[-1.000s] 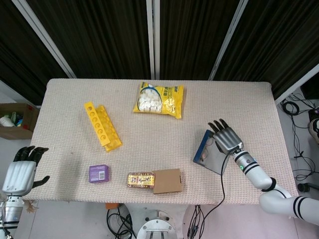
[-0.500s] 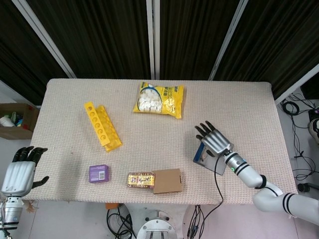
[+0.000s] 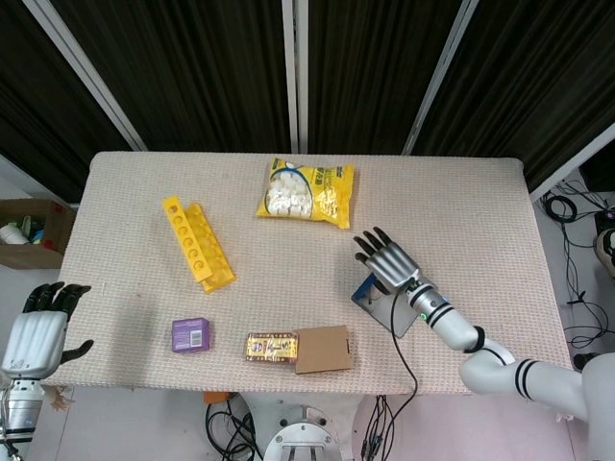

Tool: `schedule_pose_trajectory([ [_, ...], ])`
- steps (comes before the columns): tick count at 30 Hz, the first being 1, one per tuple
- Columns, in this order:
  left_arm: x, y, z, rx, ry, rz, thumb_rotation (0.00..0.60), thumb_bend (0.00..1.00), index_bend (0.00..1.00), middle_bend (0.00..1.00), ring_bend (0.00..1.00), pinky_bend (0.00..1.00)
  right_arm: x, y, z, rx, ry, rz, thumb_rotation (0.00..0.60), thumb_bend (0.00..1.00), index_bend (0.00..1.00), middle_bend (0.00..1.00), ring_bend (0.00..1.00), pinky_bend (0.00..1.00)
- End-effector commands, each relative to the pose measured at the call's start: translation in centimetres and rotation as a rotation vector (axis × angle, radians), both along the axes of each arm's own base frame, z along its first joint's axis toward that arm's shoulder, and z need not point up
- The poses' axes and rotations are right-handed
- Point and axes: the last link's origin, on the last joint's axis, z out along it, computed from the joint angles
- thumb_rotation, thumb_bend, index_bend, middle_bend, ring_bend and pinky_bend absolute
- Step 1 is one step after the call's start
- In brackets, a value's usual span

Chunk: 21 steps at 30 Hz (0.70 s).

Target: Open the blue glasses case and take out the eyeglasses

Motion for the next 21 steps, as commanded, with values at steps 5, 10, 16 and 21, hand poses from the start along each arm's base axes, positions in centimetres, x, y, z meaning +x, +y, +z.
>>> schedule_pose_trajectory([
  [5,-0.3,-0.2,0.1,0.002,-0.001,0.008,0.6,0.0,0.2,0.21,0.13,0.14,2.0,-2.2,-1.3,-0.029,-0.03,-0.048,0.6,0.3,0.27,0.08,0.0,0.0],
  [10,-0.5,-0.4,0.2,0.004,-0.002,0.011,0.6,0.0,0.2,0.21,0.13,0.14,1.4,-2.7,-0.7,-0.01,-0.034,-0.122,0.6,0.32,0.27,0.09,0.0,0.0],
  [16,-0.7,-0.4,0.1,0.006,-0.007,0.015,0.6,0.0,0.2,0.21,0.13,0.14,-0.3,-2.3,0.6,0.008,-0.011,-0.175,0.6,0.35,0.29,0.11,0.0,0.0],
  [21,-0.4,-0.2,-0.1,-0.002,-0.006,0.003,0.6,0.0,0.2,0.21,0.13,0.14,-0.6,-2.4,0.8,0.006,-0.024,-0.189,0.6,0.37,0.32,0.12,0.0,0.0],
])
